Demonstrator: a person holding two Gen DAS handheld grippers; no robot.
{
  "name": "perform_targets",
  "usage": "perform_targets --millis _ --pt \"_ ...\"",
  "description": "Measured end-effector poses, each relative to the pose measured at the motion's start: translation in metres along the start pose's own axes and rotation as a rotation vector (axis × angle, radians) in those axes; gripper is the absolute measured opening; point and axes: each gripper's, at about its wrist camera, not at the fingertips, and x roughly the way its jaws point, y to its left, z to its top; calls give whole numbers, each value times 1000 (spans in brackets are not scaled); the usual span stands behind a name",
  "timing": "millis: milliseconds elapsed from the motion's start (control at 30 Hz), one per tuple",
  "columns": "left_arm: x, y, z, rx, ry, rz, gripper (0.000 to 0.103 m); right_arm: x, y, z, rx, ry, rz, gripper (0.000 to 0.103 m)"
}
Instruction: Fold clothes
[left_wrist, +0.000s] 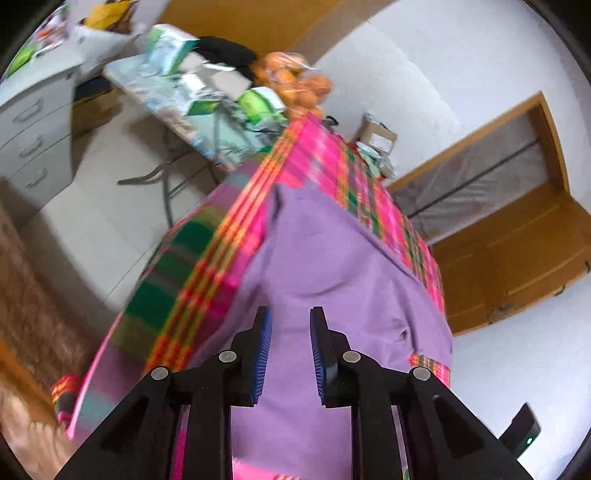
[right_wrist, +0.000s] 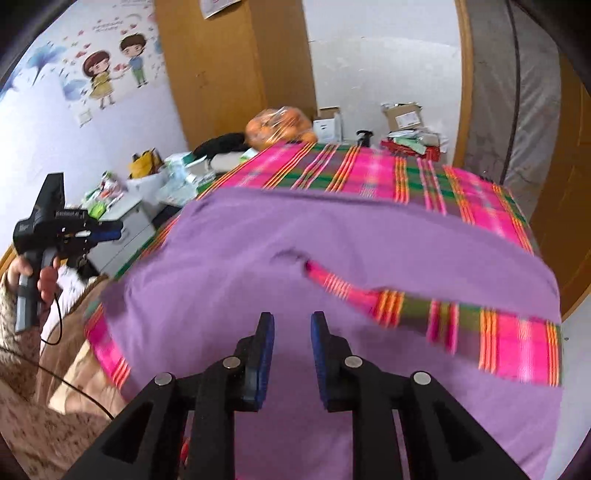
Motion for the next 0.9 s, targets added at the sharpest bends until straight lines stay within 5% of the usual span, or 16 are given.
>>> perform_targets --millis 200,400,633,900 --pt "29 -61 38 125 37 4 21 10 -34 73 -11 -41 -29 21" --pt "84 -108 65 281 79 34 27 85 -68 109 36 83 -55 21" --pt "176 -107 72 286 248 87 27 180 -90 114 43 218 -60 21" --pt "224 -89 98 203 255 136 27 243 -105 125 57 238 -64 21"
